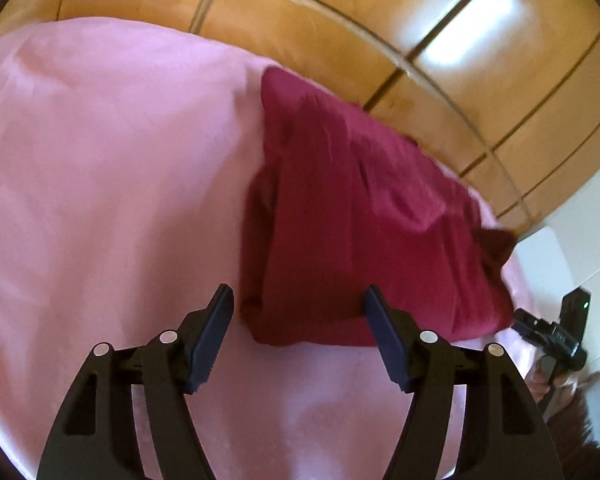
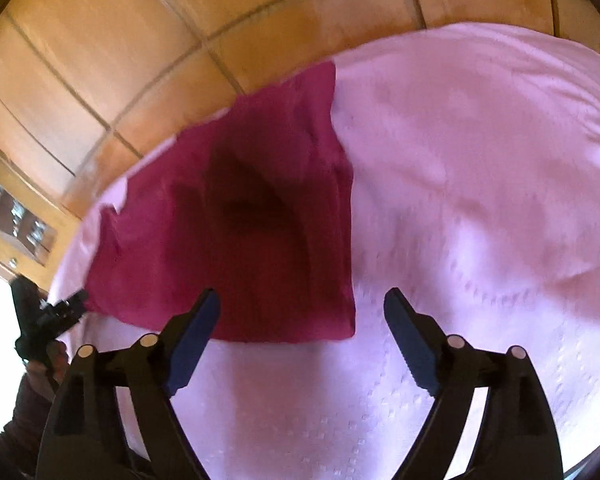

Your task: Fold small clothes

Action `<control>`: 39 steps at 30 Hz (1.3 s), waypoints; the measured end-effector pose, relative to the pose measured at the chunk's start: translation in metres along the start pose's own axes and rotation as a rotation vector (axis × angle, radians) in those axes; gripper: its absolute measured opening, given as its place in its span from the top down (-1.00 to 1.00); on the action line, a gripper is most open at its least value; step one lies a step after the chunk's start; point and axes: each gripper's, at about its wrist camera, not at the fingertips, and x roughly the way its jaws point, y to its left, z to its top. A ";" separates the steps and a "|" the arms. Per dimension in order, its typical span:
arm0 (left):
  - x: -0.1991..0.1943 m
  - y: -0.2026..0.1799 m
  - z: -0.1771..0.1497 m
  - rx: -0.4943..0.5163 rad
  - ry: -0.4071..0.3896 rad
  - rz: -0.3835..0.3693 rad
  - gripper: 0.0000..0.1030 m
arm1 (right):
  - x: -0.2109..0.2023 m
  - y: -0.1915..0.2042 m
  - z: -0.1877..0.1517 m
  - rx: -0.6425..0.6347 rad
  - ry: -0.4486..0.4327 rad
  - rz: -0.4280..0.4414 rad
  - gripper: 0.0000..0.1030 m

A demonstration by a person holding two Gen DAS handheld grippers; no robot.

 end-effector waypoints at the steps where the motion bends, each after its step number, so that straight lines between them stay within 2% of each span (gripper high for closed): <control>1: 0.003 -0.002 -0.001 0.000 -0.004 0.003 -0.28 | 0.006 0.002 0.000 0.001 0.003 -0.004 -0.31; 3: 0.008 -0.009 -0.001 0.009 -0.021 0.040 -0.21 | 0.020 0.008 0.002 -0.012 0.009 -0.044 0.11; 4: 0.010 -0.009 -0.001 0.012 -0.015 0.047 -0.06 | 0.023 0.009 0.001 -0.030 0.013 -0.076 0.30; 5: 0.010 -0.009 -0.003 0.018 -0.006 0.055 0.29 | 0.026 0.013 0.001 -0.048 0.018 -0.094 0.34; 6: 0.011 -0.010 -0.005 0.026 0.000 0.071 0.52 | 0.027 0.016 0.000 -0.057 0.017 -0.098 0.42; 9: 0.002 -0.010 -0.012 0.041 -0.005 0.069 0.74 | 0.020 0.018 -0.004 -0.056 0.013 -0.090 0.54; 11: -0.007 -0.008 -0.016 0.047 -0.003 0.057 0.76 | 0.016 0.016 -0.006 -0.057 0.013 -0.082 0.56; 16: -0.029 -0.016 -0.043 0.088 0.017 0.038 0.76 | -0.011 0.014 -0.024 -0.077 0.031 -0.061 0.57; 24: -0.084 -0.010 -0.113 0.059 0.078 -0.016 0.76 | -0.048 0.012 -0.082 -0.156 0.168 -0.012 0.57; 26: -0.091 -0.012 -0.119 0.071 0.078 -0.020 0.72 | -0.051 0.012 -0.089 -0.162 0.190 -0.006 0.51; 28: -0.098 -0.013 -0.114 0.072 0.054 -0.018 0.63 | -0.053 0.012 -0.088 -0.168 0.187 -0.017 0.27; 30: -0.100 -0.013 -0.101 0.056 0.007 -0.026 0.13 | -0.056 0.011 -0.082 -0.162 0.158 -0.029 0.16; 31: -0.102 -0.013 -0.095 0.048 -0.025 -0.008 0.04 | -0.058 0.011 -0.077 -0.164 0.135 -0.035 0.03; 34: -0.095 -0.015 -0.074 0.062 -0.070 0.022 0.00 | -0.057 0.016 -0.059 -0.194 0.072 -0.086 -0.20; 39: -0.062 -0.026 -0.054 0.133 -0.041 0.027 0.00 | -0.042 0.031 -0.031 -0.279 0.013 -0.165 -0.22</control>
